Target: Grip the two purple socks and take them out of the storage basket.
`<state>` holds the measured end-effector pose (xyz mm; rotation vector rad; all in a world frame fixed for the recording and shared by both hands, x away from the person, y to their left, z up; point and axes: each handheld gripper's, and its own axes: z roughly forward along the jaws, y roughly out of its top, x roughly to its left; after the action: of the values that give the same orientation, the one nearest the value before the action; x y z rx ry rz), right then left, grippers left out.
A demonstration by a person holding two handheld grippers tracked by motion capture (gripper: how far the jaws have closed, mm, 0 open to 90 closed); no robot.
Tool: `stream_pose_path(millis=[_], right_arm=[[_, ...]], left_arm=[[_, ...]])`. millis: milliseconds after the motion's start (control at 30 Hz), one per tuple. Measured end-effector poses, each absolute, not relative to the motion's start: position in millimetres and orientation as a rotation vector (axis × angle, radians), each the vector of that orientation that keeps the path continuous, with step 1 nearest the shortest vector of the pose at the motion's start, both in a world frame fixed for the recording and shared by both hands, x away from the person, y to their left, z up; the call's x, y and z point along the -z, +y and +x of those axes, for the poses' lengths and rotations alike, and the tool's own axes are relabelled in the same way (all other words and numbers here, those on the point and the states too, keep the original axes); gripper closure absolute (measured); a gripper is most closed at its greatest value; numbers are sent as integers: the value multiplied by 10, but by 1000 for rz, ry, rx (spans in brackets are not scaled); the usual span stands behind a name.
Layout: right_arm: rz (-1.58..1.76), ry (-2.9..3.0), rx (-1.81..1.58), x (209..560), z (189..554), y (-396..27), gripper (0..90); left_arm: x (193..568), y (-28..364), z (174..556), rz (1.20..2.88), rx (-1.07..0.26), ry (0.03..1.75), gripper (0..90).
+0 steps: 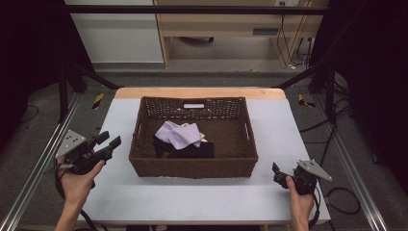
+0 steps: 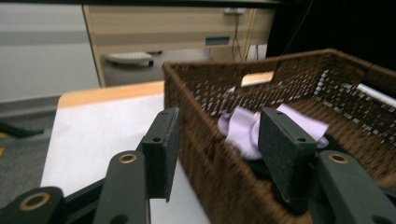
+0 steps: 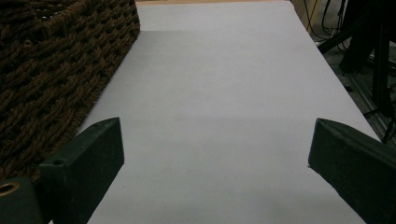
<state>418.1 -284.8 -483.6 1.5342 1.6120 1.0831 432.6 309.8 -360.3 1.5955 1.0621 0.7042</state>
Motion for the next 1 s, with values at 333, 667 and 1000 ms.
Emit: stream_pose_path(millis=[333,667,1000], right_arm=[[1533,1615,-1088,4837,4187,-2851,40],[1528,1619,-1088,4839,4191,-2853,40],[1528,1622,-1084,4838,4190,-2848,40]], left_arm=[[3332,2788,4483,1602,-718,993,496],[3190,2468,4720,1615,-707,959,510],[3203,2142,5010,1684,-712,954,513]])
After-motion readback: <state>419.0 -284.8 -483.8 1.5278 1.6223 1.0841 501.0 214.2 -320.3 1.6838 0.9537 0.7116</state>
